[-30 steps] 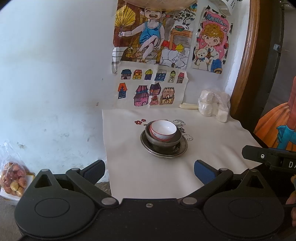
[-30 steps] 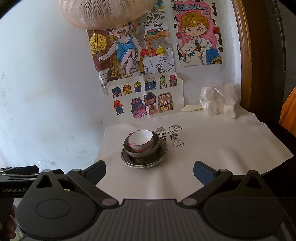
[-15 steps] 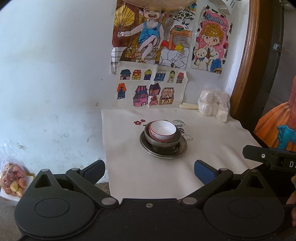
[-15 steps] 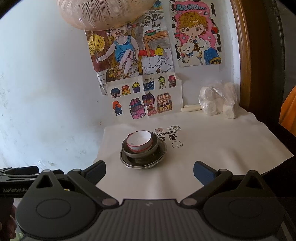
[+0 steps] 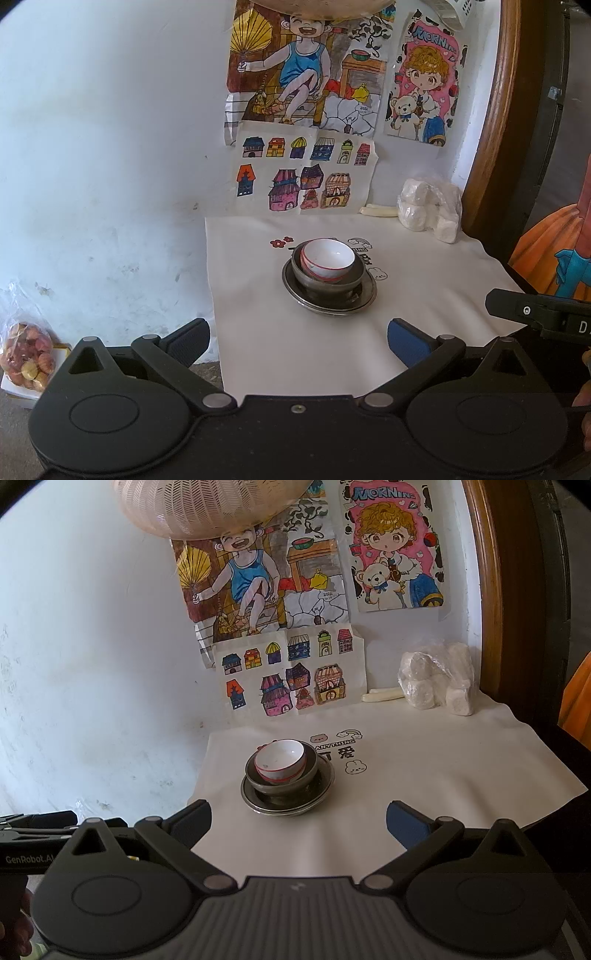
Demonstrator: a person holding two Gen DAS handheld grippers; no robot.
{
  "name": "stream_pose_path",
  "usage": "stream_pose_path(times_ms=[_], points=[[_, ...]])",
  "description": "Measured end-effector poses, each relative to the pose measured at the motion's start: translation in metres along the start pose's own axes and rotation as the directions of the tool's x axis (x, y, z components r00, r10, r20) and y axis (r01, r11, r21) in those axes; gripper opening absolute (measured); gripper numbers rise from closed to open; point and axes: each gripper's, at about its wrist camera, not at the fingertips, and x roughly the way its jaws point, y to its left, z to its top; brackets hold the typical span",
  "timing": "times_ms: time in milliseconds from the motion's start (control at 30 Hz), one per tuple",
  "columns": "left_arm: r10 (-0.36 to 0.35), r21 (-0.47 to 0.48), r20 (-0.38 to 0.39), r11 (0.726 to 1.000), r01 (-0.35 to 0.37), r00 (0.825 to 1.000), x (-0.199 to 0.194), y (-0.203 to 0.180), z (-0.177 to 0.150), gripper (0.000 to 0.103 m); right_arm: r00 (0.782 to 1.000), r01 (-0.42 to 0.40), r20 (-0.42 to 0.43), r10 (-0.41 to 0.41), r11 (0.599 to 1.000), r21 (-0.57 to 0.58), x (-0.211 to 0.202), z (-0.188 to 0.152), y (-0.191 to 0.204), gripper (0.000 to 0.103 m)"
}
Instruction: Organize plates and bowls
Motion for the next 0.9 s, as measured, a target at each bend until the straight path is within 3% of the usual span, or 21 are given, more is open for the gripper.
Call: stream_pose_path(times_ms=[900], points=[[0.014,0.018,0.005,1.000,-0.014,1.000,0.0002,-0.0054,-0.0012,0.102,1.000,0.004,0.002,-0.004,1.000,0.002,0.0001,0.0001,0.0018,0.103]])
